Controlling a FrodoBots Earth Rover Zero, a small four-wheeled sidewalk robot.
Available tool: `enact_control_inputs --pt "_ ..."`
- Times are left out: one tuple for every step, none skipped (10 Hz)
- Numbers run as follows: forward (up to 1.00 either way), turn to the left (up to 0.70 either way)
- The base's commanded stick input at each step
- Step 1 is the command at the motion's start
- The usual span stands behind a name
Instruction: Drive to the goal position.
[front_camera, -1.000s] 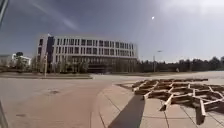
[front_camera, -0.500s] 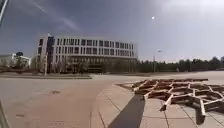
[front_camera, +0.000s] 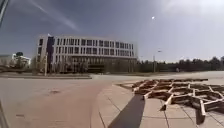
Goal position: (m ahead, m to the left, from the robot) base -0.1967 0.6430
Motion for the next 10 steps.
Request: enact_control_inputs --pt "0.04 0.00" --pt "0.04 0.00" --pt "0.05 0.00" --pt "0.05 0.00" --pt "0.05 0.00" --pt "0.05 0.00" --pt "0.05 0.00" --pt "0.05 0.00" --pt "0.05 0.00" --pt "0.05 0.00"
